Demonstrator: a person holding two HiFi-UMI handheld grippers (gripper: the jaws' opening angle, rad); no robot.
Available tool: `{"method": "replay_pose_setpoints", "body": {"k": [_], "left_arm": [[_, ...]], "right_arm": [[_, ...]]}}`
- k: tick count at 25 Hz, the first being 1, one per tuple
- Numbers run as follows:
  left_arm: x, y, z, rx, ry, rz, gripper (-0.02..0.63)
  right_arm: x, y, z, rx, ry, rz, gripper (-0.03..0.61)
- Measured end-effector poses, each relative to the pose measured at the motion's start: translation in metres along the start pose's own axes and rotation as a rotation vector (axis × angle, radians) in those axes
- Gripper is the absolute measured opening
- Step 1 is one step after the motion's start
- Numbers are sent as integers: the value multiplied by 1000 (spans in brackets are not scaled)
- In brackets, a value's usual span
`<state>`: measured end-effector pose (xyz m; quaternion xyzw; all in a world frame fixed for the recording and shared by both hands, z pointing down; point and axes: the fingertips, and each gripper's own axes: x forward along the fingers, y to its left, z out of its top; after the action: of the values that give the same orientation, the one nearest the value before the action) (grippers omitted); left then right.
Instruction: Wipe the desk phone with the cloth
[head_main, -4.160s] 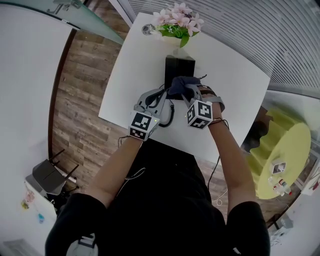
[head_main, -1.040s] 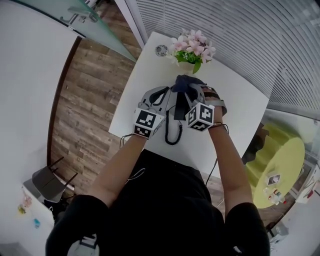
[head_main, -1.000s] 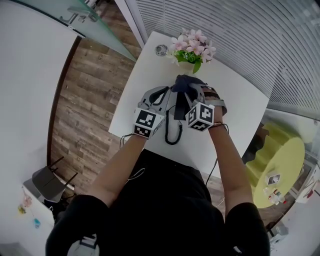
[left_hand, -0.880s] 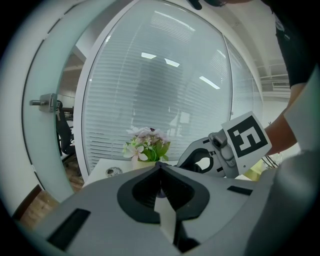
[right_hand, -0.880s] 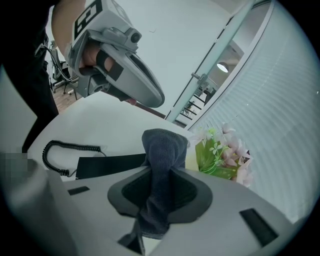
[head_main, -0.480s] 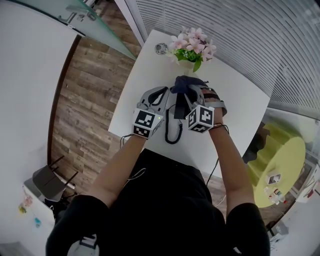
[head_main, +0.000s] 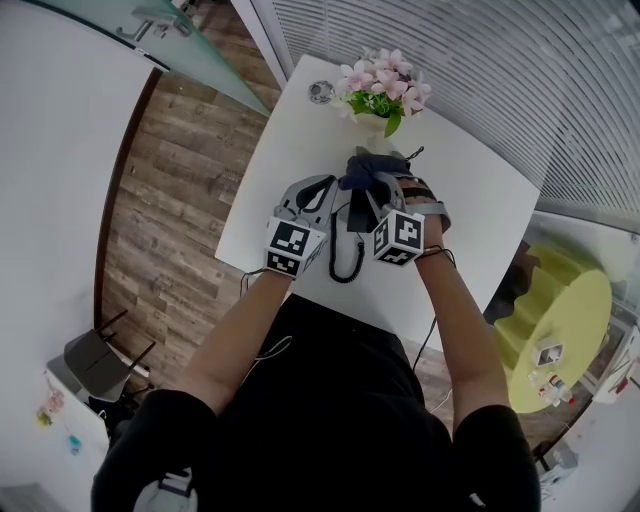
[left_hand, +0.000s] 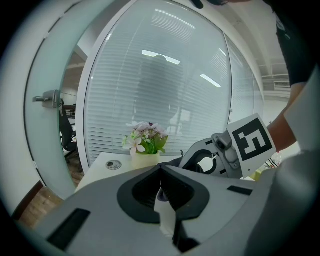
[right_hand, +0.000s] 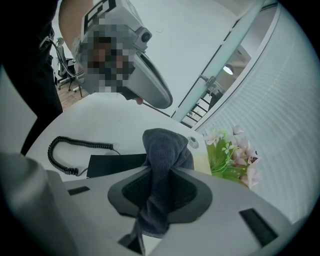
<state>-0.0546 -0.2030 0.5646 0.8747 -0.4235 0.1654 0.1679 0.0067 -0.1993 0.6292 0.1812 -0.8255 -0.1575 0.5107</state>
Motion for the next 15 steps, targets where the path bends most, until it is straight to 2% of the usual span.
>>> {"method": "replay_pose_setpoints", "body": {"k": [15], "left_arm": [[-13,-13,-18,3,25,-1,11]], "right_arm": [[-1,40,-3,-25,11,68,98]]}}
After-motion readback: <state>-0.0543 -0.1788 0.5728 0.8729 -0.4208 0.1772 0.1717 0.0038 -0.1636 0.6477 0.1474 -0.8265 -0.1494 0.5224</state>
